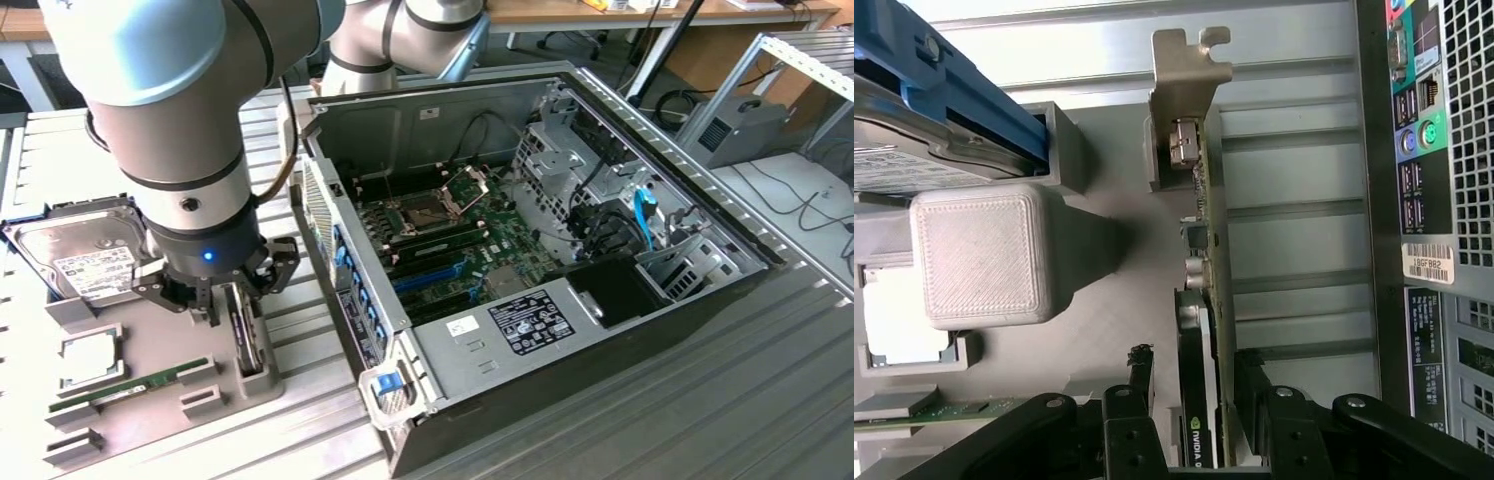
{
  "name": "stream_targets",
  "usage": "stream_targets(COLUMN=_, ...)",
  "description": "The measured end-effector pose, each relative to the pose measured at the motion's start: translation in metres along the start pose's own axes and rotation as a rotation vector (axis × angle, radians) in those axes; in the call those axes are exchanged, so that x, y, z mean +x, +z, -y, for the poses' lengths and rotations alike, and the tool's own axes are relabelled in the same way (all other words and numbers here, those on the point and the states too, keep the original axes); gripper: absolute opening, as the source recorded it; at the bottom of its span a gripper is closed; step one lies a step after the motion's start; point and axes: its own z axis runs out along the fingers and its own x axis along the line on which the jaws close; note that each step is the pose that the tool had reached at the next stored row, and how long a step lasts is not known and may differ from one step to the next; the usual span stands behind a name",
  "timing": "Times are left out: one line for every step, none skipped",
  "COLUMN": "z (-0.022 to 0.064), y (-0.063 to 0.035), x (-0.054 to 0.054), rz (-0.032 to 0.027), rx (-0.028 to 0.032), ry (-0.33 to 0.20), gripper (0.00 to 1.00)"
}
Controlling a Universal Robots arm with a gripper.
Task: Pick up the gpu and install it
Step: 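Pick up the gpu and move the gpu toward the slot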
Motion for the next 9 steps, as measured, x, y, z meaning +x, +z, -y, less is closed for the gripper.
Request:
stream_targets(z=0.0002, y=0.0001, x=-0.0010, rz=-0.0018, rx=0.0001, ry=0.000, gripper=0.45)
stream_targets(z=0.0004, y=0.0000, x=-0.0013, rz=-0.0027, rx=0.0002, ry=0.000, gripper=0.45)
stream_targets(z=0.0005, y=0.0000, x=-0.0015, rz=-0.0035, rx=0.0003, ry=0.000, gripper=0.45)
stream_targets(z=0.0005, y=0.0000, x=-0.0019, rz=-0.0045, rx=0.0003, ry=0.000, gripper=0.45)
stream_targets(z=0.0005, y=0.0000, x=-0.0019, rz=-0.0050, rx=0.0004, ry=0.000, gripper=0.45)
stream_targets(z=0.0005, y=0.0000, x=-0.0019, rz=-0.0052, rx=0.0004, ry=0.000, gripper=0.45)
stream_targets(z=0.0006, y=0.0000, x=-0.0020, rz=-0.0052, rx=0.0004, ry=0.000, gripper=0.45)
stream_targets(z=0.0006, y=0.0000, x=-0.0020, rz=-0.0053, rx=0.0005, ry=0.000, gripper=0.45)
stream_targets(z=0.0006, y=0.0000, x=-0.0020, rz=-0.0052, rx=0.0004, ry=0.000, gripper=0.45)
